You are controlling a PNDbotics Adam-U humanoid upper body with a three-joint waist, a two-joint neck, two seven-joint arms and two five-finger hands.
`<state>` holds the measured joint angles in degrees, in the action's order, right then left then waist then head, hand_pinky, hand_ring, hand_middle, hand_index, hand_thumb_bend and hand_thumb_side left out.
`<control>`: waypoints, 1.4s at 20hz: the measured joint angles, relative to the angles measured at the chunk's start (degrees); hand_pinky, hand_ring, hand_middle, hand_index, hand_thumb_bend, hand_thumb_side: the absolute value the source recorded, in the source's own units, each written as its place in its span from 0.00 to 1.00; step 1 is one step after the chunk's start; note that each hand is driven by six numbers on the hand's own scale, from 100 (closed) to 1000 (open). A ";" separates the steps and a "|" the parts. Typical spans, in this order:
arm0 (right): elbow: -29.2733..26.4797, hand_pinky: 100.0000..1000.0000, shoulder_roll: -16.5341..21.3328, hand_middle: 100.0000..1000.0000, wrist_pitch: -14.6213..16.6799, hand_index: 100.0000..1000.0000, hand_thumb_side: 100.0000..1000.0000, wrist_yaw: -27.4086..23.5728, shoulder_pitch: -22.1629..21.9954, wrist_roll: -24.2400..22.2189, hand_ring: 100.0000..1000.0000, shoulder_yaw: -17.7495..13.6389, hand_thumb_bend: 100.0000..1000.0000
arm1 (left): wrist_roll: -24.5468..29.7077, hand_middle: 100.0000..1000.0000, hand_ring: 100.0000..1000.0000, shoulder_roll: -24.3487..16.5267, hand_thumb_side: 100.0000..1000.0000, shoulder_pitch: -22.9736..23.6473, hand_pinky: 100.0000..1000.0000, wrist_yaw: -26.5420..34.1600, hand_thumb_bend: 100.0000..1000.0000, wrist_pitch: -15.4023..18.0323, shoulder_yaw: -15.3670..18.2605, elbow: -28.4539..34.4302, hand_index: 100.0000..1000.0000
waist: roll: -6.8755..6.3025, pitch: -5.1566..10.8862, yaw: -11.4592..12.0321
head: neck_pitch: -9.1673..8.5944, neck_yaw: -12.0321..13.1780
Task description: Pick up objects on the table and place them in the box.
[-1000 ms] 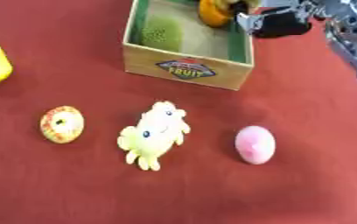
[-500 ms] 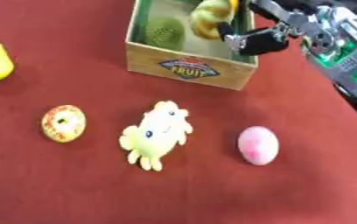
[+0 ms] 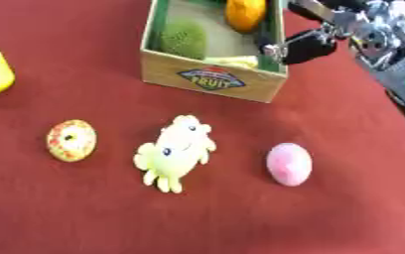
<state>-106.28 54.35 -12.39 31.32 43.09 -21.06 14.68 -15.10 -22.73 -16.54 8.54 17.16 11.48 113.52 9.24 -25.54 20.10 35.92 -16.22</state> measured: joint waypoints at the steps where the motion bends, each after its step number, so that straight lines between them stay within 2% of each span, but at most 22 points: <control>1: -0.88 0.82 0.23 0.75 -0.18 0.87 0.00 -0.45 -0.39 0.14 0.78 -0.28 0.08 | -0.04 0.63 0.68 0.00 0.54 0.15 0.92 0.00 0.00 -0.04 0.02 0.00 0.86 | -0.22 0.36 -0.36 | 0.34 0.11; 4: -4.00 0.81 1.55 0.73 -0.08 0.84 0.00 -2.43 -2.19 1.27 0.77 -0.85 0.04 | -0.15 0.63 0.68 0.00 0.54 0.86 0.92 0.00 0.00 -0.15 0.05 0.00 0.86 | -0.59 1.48 -1.76 | 1.32 0.72; 7: -6.44 0.81 3.49 0.73 1.42 0.84 0.00 -4.76 -4.56 2.77 0.77 -0.71 0.02 | -0.26 0.63 0.68 0.00 0.54 1.34 0.92 -0.01 0.00 -0.26 0.06 0.00 0.86 | -1.30 2.92 -3.19 | 2.31 1.36; 16: -7.48 0.81 6.39 0.71 8.94 0.83 0.00 -10.87 -10.14 3.28 0.76 4.11 0.00 | -0.12 0.63 0.69 -0.01 0.53 1.46 0.92 0.01 0.00 -0.59 0.05 0.00 0.86 | -2.85 5.67 -4.80 | 3.89 1.99; 23: -7.48 0.81 6.38 0.72 15.08 0.84 0.02 -11.34 -15.16 1.71 0.77 5.54 0.00 | -0.02 0.63 0.69 0.00 0.53 1.44 0.92 0.21 0.00 -0.69 0.04 0.00 0.86 | -3.20 6.37 -4.96 | 4.42 2.04; 28: -7.49 0.82 6.31 0.74 16.48 0.87 0.10 -9.26 -18.50 0.32 0.79 5.96 0.00 | 0.00 0.63 0.68 0.04 0.53 1.41 0.92 0.57 0.00 -0.70 0.04 0.00 0.86 | -3.22 5.75 -4.93 | 4.42 1.99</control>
<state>-113.77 60.66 4.09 22.06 24.59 -20.75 20.64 -15.10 -22.70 -15.13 9.11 16.46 11.52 113.52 6.02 -19.79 15.16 40.34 -14.23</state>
